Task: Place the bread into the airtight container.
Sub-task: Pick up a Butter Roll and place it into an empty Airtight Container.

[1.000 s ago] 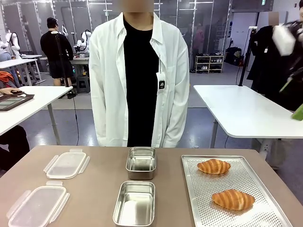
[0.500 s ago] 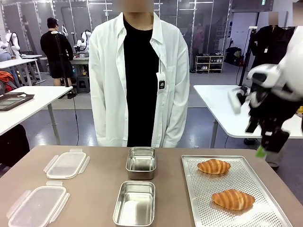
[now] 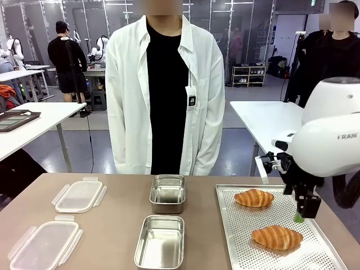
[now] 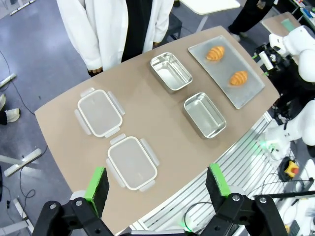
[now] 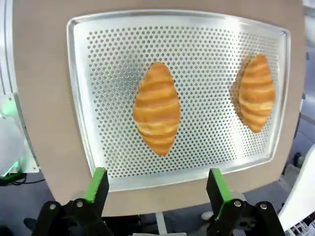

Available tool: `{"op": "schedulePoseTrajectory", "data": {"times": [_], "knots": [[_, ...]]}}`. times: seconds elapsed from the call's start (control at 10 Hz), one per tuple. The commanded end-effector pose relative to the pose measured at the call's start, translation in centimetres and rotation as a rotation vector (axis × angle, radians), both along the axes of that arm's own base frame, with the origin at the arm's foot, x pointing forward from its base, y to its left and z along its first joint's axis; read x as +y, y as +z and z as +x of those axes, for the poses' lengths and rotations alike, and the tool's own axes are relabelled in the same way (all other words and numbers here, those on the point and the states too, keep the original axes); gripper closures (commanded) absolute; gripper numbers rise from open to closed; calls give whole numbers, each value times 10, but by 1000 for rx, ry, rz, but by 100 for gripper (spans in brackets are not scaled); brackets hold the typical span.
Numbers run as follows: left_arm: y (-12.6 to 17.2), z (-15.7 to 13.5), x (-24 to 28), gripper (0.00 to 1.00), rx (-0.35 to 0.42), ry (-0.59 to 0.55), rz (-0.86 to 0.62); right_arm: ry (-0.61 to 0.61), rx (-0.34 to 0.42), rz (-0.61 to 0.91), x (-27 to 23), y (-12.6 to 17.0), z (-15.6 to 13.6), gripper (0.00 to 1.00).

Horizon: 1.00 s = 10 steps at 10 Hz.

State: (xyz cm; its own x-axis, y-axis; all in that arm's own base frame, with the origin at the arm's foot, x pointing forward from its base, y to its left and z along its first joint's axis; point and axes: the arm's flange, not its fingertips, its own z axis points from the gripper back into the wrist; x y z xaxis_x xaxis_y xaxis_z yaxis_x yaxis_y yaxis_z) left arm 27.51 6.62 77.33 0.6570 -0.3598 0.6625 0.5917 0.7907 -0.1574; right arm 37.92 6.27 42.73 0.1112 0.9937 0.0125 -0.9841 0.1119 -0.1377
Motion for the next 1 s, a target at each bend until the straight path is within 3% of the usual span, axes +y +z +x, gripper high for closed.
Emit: {"op": "schedulePoseTrajectory", "data": {"times": [0.0, 0.2, 0.9], "knots": [[0, -1, 0, 0, -3, -23, 3, -23, 3, -13, 5, -20, 5, 0], [0, -1, 0, 0, -3, -23, 3, -9, 17, -32, 4, -52, 5, 0], [0, -1, 0, 0, -3, -23, 3, -42, 141, 51, 4, -102, 12, 0]]}}
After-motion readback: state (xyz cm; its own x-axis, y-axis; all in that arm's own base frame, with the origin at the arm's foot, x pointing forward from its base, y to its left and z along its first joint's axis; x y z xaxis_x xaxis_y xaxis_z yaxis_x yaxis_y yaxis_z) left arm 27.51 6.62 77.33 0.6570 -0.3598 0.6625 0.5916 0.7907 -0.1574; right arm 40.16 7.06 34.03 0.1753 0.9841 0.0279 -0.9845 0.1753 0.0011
